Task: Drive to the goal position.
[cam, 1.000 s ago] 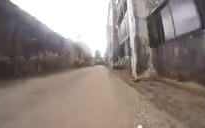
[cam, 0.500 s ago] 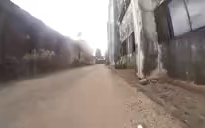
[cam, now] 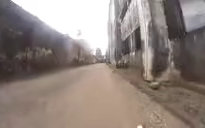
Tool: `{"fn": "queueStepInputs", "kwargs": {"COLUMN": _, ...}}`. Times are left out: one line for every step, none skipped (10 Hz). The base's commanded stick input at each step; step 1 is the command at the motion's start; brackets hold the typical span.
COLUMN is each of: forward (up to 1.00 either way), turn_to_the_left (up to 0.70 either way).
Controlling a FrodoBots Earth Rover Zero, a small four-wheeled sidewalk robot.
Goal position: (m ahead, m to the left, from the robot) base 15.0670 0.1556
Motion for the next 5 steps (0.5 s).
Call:
{"fn": "queueStepInputs", "kwargs": {"forward": 1.0, "turn_to_the_left": 0.0}}
{"fn": "queueStepInputs", "kwargs": {"forward": 1.0, "turn_to_the_left": 0.0}}
{"fn": "queueStepInputs", "kwargs": {"forward": 1.0, "turn_to_the_left": 0.0}}
{"fn": "queueStepInputs", "kwargs": {"forward": 1.0, "turn_to_the_left": 0.0}}
{"fn": "queueStepInputs", "kwargs": {"forward": 1.0, "turn_to_the_left": 0.0}}
